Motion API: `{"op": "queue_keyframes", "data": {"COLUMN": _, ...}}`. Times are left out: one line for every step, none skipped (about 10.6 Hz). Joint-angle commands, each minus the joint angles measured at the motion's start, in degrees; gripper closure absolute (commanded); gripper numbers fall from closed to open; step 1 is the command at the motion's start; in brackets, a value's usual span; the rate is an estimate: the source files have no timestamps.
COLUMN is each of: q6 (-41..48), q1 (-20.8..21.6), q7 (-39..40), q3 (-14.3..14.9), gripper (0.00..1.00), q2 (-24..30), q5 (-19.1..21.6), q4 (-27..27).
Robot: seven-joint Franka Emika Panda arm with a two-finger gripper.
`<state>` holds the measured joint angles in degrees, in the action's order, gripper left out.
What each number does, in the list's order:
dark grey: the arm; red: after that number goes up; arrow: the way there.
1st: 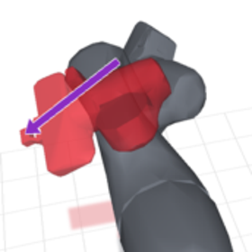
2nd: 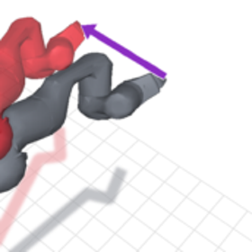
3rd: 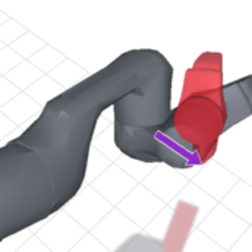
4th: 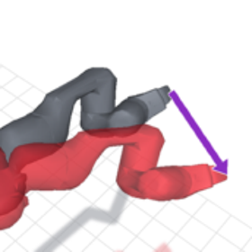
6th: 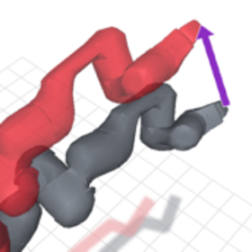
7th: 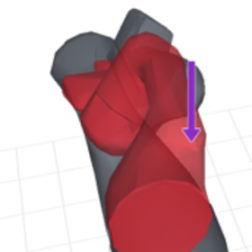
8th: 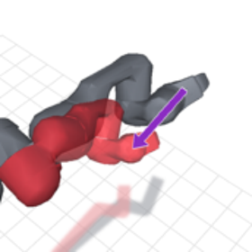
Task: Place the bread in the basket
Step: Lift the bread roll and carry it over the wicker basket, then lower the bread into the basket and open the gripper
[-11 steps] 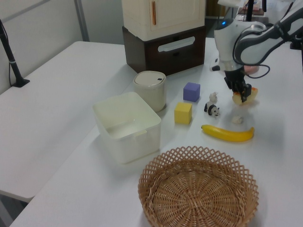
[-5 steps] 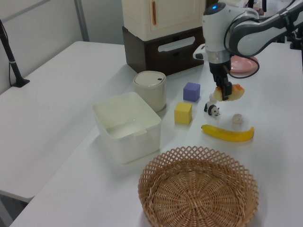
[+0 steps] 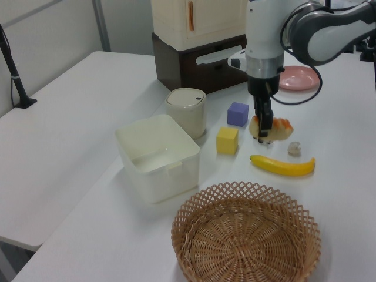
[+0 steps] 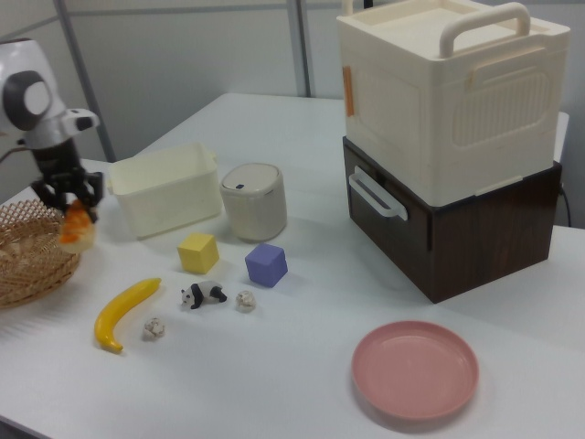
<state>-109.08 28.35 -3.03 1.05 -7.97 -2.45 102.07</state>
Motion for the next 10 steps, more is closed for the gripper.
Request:
{"op": "queue_keyframes", "data": {"q6": 1.3, "q1": 8.4, "q7": -12.4, "q3": 0.8, "gripper": 0.53, "q2": -6.6, "q5": 1.1, "q4": -8.3}}
{"op": "queue_keyframes", "data": {"q6": 1.2, "q1": 11.2, "q7": -16.3, "q3": 0.7, "gripper": 0.53, "q2": -8.5, "q5": 1.5, "q4": -10.6}}
{"op": "queue_keyframes", "data": {"q6": 0.7, "q1": 13.2, "q7": -19.7, "q3": 0.8, "gripper": 0.52, "q2": -9.9, "q5": 1.5, "q4": -11.6}}
{"op": "queue_keyframes", "data": {"q6": -3.5, "q1": 15.4, "q7": -22.0, "q3": 0.7, "gripper": 0.50, "q2": -10.9, "q5": 1.5, "q4": -12.3}}
{"op": "queue_keyframes", "data": {"q6": -7.9, "q1": 16.9, "q7": -24.9, "q3": 0.8, "gripper": 0.46, "q2": -11.4, "q5": 1.1, "q4": -12.3}}
{"op": "queue_keyframes", "data": {"q6": -9.9, "q1": 18.0, "q7": -27.2, "q3": 0.8, "gripper": 0.45, "q2": -12.0, "q5": 0.6, "q4": -12.3}}
{"op": "queue_keyframes", "data": {"q6": -10.0, "q1": 18.1, "q7": -27.6, "q3": 0.8, "gripper": 0.27, "q2": -12.1, "q5": 0.9, "q4": -12.3}}
{"op": "queue_keyframes", "data": {"q6": -10.0, "q1": 18.1, "q7": -27.4, "q3": 0.8, "gripper": 0.20, "q2": -12.0, "q5": 0.8, "q4": -12.3}}
{"op": "queue_keyframes", "data": {"q6": -10.0, "q1": 18.1, "q7": -27.3, "q3": 0.8, "gripper": 0.17, "q2": -12.0, "q5": 0.7, "q4": -12.4}}
{"op": "queue_keyframes", "data": {"q6": -10.0, "q1": 18.1, "q7": -27.3, "q3": 0.8, "gripper": 0.00, "q2": -12.0, "q5": 0.7, "q4": -12.4}}
